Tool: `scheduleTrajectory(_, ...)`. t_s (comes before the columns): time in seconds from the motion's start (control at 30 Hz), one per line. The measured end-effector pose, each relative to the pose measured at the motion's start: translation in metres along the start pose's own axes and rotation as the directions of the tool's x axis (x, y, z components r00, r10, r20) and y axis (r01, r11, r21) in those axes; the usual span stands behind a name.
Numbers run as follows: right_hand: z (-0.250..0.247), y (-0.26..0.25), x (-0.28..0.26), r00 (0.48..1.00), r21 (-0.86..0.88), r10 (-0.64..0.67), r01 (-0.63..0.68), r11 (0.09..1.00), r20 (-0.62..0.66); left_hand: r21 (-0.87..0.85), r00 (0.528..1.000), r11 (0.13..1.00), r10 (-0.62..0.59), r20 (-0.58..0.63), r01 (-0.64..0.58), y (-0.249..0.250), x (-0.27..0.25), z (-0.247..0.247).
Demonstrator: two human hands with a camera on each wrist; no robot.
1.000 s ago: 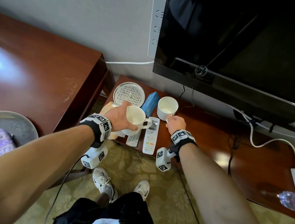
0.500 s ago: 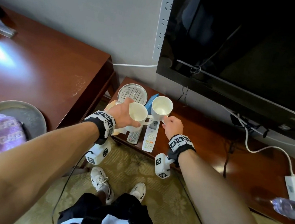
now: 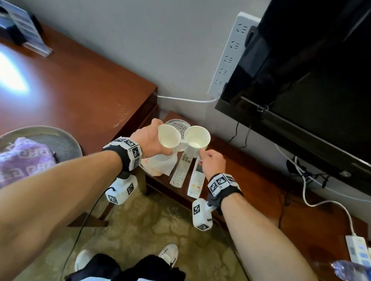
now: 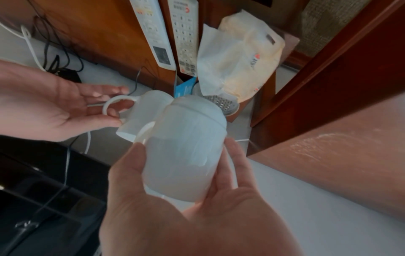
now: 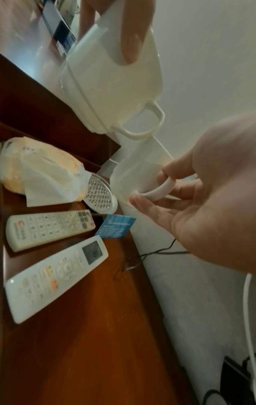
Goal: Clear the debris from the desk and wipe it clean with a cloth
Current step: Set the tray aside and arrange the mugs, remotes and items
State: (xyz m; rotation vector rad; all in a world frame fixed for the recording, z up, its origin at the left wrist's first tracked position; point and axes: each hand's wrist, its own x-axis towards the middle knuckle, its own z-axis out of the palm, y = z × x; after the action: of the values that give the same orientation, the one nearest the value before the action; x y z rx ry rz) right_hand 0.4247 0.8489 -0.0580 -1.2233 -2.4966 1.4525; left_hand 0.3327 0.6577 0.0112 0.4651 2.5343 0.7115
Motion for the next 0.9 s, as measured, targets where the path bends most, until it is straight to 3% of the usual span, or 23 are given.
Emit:
scheduleTrajectory(0.37,0.091,-0.093,-0.052,0.994,0.074,-0.1,0.103,0.992,-0.042,0.007,0.995,0.999,0.036,-0.093,-0.035,-0.103,-0.033,-0.095)
scheduleTrajectory(0.53,0.148,-0.097,-0.04,0.991,0.046,-0.126,0.125,0.991,0.033,0.012,0.989,1.0,0.004,-0.147,-0.003,-0.15,-0.05,-0.124)
scheduleTrajectory(0.73,0.161,-0.167,-0.108,0.983,-0.044,-0.152,0.157,0.987,0.101,-0.056,0.973,0.997,-0.069,-0.222,0.057,-0.189,-0.065,-0.151)
scheduleTrajectory(0.9,0.197,-0.162,-0.081,0.971,-0.054,-0.169,0.181,0.982,0.17,-0.1,0.95,0.987,-0.15,-0.274,0.127,-0.214,-0.08,-0.166)
